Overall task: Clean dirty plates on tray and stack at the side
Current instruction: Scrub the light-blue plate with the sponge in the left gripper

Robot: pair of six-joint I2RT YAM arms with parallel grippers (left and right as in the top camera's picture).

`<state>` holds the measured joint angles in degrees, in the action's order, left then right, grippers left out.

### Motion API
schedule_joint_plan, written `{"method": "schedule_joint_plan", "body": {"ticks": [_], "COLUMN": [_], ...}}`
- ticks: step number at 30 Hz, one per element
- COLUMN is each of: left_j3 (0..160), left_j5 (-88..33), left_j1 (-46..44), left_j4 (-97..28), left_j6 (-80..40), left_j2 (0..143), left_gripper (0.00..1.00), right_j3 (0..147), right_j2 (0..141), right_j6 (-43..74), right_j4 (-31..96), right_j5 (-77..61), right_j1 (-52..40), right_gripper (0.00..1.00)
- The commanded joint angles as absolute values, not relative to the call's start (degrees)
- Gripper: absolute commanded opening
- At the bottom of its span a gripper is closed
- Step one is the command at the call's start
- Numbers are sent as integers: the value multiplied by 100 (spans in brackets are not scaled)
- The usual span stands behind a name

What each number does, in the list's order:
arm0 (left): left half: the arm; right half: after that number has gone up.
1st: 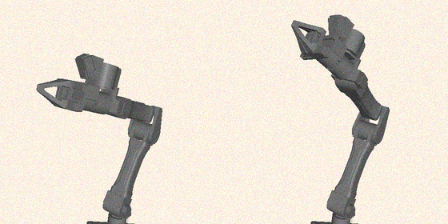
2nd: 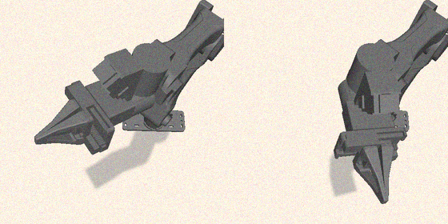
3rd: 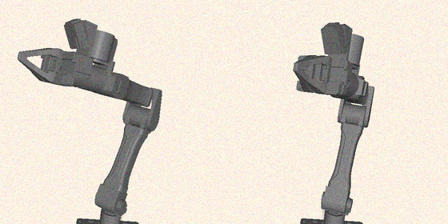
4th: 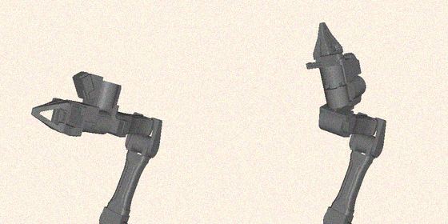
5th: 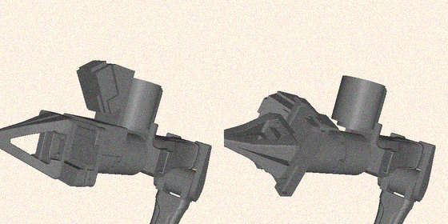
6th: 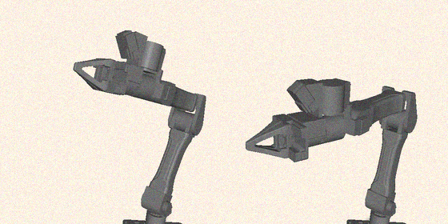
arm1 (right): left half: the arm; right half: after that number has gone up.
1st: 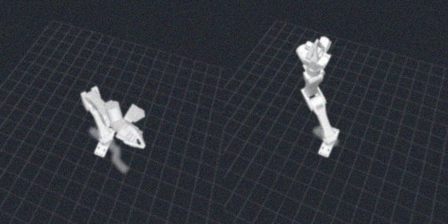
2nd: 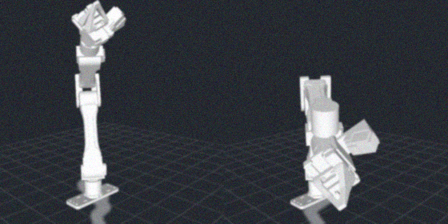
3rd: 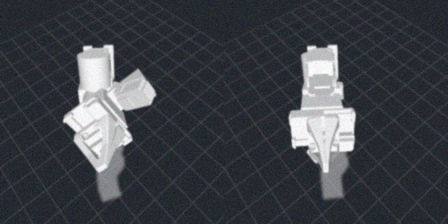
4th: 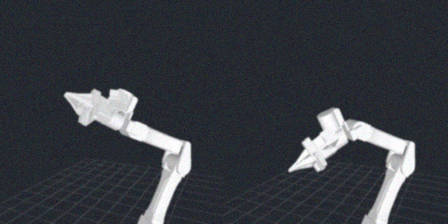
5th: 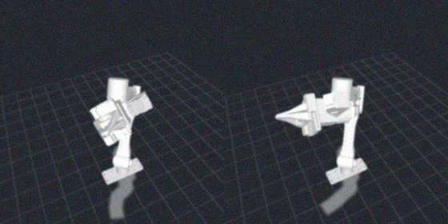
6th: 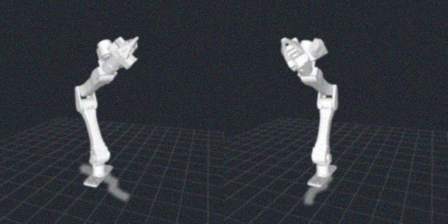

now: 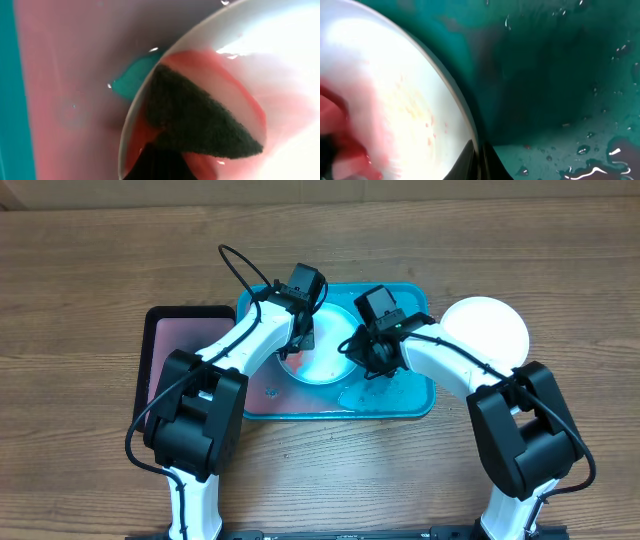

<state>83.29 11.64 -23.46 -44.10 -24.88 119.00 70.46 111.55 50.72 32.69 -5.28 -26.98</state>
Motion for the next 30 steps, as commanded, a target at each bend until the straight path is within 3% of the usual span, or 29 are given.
{"method": "schedule_joint_plan", "body": {"ticks": [1,5,16,20,24,30], "left_j3": [8114,8114,8117,8117,8117,8117], "left_j5": [-416,-2099,-2552,-1780,-242,1756], "left_j1": [-2182,-2294,-2659,-2495,-2331,-2272], "left_j4": [-4628,-4580,-4154,-3249,-2593,-2480], "left_j6": [-1634,-1299,-899,-1490,-2248,-2569], "left_j2": [12075,12075,12075,12075,12075,12075], "left_gripper": [4,4,4,4,4,4], "right_j3": [6997,6997,6997,6976,6971,6965], "right_j2": [11201,11201,11201,11201,11201,11201], "right_j6": [5107,5107,5103,5103,5100,5076], "right_j4": [3218,3181,3227,3317,3505,3651], "right_j5": [-228,-266,-316,-416,-419,-410], "right_j1": [-2305,-2250,-2246,-2248,-2248,-2248], "right_gripper": [4,4,4,4,4,4]}}
